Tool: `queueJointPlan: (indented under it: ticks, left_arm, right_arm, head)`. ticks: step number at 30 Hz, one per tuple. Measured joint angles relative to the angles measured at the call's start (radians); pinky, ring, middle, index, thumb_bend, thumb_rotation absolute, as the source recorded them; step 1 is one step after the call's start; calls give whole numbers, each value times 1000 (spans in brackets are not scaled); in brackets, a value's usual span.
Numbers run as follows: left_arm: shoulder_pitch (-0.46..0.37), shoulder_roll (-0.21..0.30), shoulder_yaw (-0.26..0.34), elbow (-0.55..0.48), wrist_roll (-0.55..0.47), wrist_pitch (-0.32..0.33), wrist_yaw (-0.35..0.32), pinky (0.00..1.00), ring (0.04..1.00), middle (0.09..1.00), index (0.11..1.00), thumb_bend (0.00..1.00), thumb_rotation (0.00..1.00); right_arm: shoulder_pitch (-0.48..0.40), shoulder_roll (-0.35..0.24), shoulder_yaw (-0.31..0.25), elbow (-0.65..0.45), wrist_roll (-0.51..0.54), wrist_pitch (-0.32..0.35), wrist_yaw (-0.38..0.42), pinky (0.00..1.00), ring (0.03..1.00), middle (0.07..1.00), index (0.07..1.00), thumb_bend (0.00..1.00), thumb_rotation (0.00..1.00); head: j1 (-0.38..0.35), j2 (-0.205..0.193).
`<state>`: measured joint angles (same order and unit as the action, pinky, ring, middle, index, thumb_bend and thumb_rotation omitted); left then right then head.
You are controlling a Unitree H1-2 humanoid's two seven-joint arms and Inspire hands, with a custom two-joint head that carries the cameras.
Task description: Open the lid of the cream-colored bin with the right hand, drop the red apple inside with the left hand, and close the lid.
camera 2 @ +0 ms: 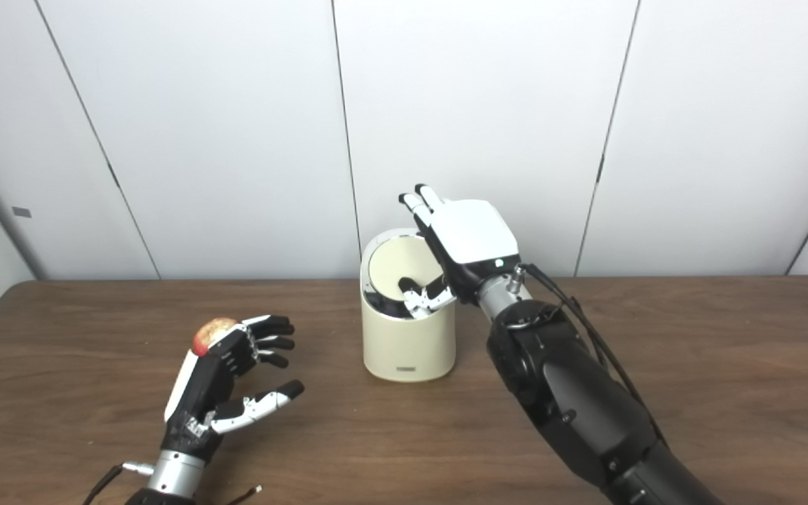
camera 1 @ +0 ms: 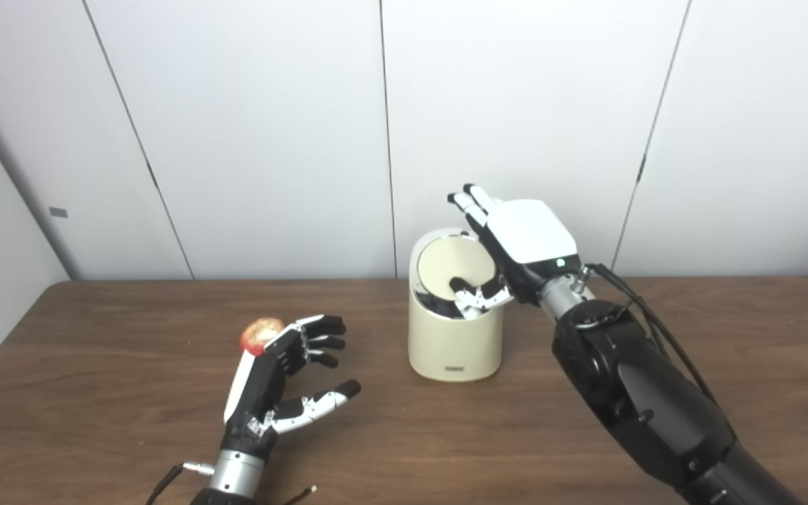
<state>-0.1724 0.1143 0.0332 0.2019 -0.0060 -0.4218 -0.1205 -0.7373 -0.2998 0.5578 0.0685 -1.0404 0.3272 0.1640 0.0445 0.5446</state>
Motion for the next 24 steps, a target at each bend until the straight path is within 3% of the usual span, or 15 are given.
queueJointPlan:
  ticks: [10, 19, 24]
  left_arm:
    - [-1, -1, 0, 2, -12, 6, -6, 578, 685, 731, 745, 680, 27]
    - [-7, -1, -5, 8, -7, 5, -7, 580, 680, 727, 741, 691, 59]
    - [-7, 0, -5, 9, -7, 5, -7, 588, 689, 733, 745, 693, 63]
  right_arm:
    - [-1, 2, -35, 5, -11, -25, 22, 825, 910, 983, 960, 965, 345]
    - [51, 46, -190, -12, 103, -22, -1, 752, 881, 941, 929, 952, 330]
    - [67, 48, -283, -44, 174, -4, 1, 641, 836, 938, 920, 929, 342]
  head:
    - [-9, -8]
    - [-15, -15]
    - [-18, -15]
